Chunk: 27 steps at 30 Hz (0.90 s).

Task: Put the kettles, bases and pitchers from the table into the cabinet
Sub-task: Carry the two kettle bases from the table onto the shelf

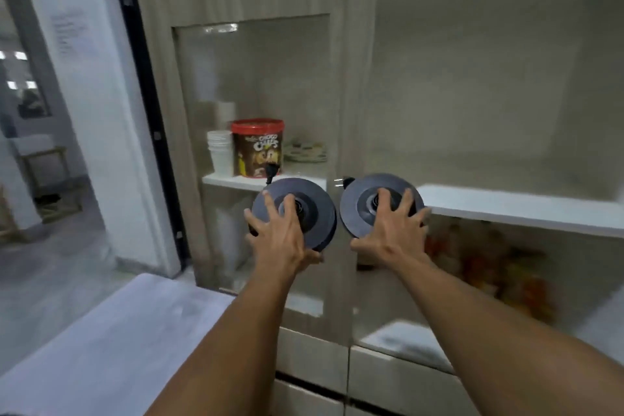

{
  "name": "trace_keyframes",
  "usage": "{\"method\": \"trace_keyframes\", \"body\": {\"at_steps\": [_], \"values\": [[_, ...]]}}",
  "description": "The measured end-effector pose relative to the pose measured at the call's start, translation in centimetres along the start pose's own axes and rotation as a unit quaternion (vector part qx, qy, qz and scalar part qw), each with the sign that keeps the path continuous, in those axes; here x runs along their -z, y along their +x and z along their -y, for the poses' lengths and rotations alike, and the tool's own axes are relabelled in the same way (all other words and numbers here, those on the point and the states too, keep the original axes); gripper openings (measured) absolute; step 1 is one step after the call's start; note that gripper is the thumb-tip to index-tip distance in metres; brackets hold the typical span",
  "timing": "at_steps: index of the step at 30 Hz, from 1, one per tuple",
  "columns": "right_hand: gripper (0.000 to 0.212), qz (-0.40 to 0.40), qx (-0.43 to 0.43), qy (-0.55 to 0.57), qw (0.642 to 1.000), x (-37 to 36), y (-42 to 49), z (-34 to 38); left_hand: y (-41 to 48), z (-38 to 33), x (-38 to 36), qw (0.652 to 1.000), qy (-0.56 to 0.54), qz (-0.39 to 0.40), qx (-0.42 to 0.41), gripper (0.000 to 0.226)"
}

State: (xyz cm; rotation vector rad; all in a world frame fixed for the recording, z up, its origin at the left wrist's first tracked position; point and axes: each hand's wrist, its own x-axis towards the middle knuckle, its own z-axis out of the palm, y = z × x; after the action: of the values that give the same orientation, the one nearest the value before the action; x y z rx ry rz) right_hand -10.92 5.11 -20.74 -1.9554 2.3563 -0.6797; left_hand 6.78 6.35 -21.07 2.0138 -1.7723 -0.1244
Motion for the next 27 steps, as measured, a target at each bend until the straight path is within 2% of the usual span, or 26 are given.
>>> {"method": "trace_keyframes", "body": {"at_steps": [6,11,19,27], "values": [[0.114,-0.054,-0.077,-0.038,0.995,6.3,0.9,-10.3,-0.2,-11.9,-1.6,0.993,-0.010,0.005,-0.117,0.110],[0.110,-0.067,-0.116,-0.045,0.990,9.5,2.1,-18.3,-0.8,-19.7,-3.6,0.986,-0.013,0.021,-0.164,0.107],[0.109,-0.050,-0.138,-0.033,0.989,10.8,6.3,-25.5,0.6,-27.4,-7.5,0.983,-0.003,0.049,-0.178,0.095],[0.107,-0.012,-0.183,-0.003,0.983,9.2,15.7,-27.8,9.3,-31.5,-11.5,0.981,0.001,0.105,-0.165,0.111]]}}
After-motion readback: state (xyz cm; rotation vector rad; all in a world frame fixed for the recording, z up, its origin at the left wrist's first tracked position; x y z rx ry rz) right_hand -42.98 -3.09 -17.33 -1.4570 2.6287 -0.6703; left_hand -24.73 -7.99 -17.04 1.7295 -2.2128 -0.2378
